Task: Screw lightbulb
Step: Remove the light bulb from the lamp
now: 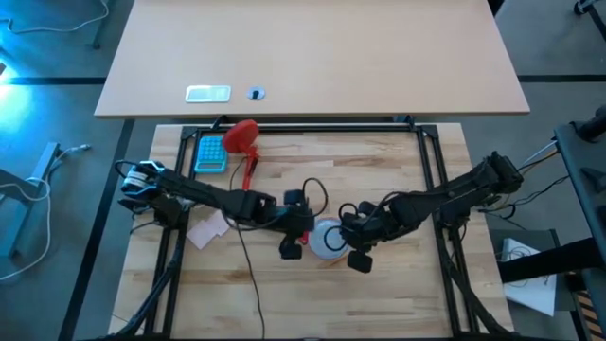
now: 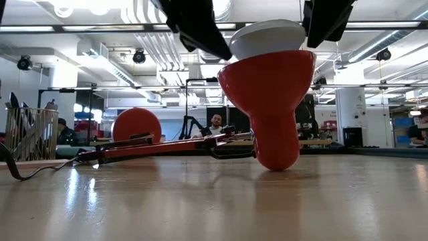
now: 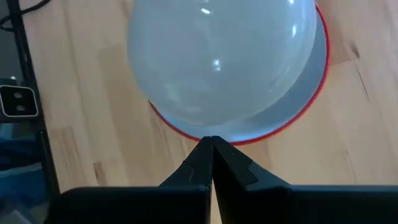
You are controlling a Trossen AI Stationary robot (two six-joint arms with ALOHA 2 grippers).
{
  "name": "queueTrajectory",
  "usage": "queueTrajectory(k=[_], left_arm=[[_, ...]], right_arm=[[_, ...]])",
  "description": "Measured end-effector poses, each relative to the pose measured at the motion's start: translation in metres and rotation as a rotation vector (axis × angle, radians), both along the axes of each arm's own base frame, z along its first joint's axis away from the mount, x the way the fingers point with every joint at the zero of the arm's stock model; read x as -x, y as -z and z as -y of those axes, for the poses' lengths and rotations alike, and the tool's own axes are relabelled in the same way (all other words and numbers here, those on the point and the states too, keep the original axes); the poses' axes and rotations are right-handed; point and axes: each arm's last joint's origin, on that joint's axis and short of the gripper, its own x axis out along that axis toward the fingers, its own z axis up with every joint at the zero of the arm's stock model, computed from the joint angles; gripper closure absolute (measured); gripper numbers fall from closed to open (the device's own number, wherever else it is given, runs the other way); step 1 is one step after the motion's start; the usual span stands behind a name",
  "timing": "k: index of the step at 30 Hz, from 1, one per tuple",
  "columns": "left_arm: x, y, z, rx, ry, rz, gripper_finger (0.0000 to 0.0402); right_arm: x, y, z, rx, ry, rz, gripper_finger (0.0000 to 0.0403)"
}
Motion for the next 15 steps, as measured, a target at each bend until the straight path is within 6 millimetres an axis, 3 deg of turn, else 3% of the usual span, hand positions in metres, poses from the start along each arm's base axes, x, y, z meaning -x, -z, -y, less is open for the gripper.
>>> queueTrajectory(k=[5, 15], left_arm=[[-0.002, -0.003, 0.009, 0.032, 0.039, 0.048, 0.0401], [0.008, 0.002, 0.023, 0.107, -0.009, -0.028, 0.0401]], right_arm=[[-0.001, 0.001, 0.002, 0.017, 0.007, -0.003, 0.0403], [0.005, 0.001, 0.030, 0.101, 0.112, -0.117, 0.0403]])
